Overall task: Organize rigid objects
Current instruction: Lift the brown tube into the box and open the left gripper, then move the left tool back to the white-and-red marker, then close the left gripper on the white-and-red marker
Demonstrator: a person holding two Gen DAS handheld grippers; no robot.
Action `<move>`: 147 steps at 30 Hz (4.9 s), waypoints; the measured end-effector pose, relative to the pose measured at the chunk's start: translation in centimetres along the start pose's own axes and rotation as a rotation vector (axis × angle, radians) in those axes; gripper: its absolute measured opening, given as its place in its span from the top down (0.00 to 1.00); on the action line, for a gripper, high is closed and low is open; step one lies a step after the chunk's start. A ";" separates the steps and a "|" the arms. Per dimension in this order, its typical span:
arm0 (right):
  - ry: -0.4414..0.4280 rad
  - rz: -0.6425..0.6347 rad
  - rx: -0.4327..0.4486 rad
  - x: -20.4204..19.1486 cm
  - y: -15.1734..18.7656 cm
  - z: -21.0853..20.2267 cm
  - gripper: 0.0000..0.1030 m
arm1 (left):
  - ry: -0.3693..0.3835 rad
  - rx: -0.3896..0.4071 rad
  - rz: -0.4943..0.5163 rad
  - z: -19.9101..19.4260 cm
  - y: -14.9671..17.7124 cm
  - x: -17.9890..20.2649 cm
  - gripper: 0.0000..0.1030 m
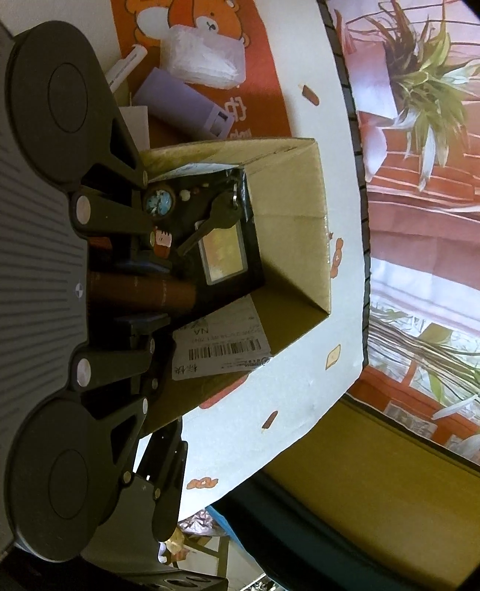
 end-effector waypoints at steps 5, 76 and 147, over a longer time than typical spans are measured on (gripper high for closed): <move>0.000 0.000 0.000 0.0 0.0 0.0 0.81 | -0.059 0.039 0.004 -1.1 -0.4 -0.5 0.67; -0.004 0.005 -0.003 -0.3 0.1 -0.1 0.78 | -0.385 -0.031 -0.303 -4.0 8.8 -12.1 0.73; -0.006 0.007 -0.003 -0.2 0.0 -0.1 0.78 | -0.413 -0.001 -0.275 -3.7 8.3 -14.3 0.80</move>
Point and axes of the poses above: each gripper's, at about its wrist camera, not at the fingertips, and z roughly the way its jaws point, x to its right, y to its underside, the point moved 6 cm from there along z, roughly the way its jaws point, and after that the axes turned 10 degrees about z, right-handed, at the moved point
